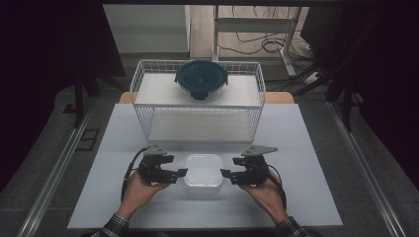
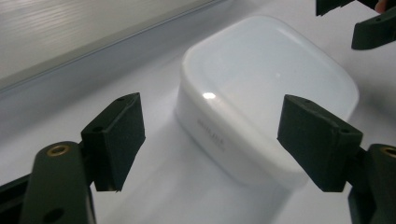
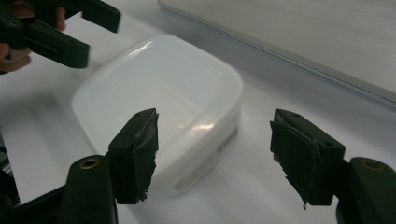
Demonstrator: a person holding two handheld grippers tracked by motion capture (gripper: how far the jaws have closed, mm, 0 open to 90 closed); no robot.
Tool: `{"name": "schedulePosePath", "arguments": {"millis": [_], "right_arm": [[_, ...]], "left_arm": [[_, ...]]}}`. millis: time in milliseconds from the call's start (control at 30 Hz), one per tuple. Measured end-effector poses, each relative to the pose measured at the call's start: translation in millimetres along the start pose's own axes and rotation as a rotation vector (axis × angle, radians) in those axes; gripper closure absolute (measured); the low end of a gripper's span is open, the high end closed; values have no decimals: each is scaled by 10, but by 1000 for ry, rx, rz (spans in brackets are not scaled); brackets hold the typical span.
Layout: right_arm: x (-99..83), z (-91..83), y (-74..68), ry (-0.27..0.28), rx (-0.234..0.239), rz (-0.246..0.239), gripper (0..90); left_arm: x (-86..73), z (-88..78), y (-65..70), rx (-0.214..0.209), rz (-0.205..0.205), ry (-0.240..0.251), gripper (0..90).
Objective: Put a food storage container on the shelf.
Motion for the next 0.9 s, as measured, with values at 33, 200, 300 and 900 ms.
{"name": "schedulePosePath", "arguments": {"millis": [33,200,300,900], "right_arm": [[9,34,-3,-2,6,6,315],[-14,231,-9,-52,37,43,256],[-61,302,-7,-94,65,73,210],[-137,-66,-81,-35,92,289,733]], "left_arm": [[5,50,-4,-5,-3,-12,216],[-40,194,-42,-39,-41,-36,176],[-75,199,-36,-100,-76,-46,195],[-223,-142,140,-120,-226,54,712]]}}
Point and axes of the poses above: each handheld gripper's, and its own axes: z roughly forward along the jaws, x roughly out of its top, y roughly to its right, the point moved 1 cm from there along z, roughly forward along the jaws, and after that the axes turned 8 degrees about y, right-handed, at the moved point
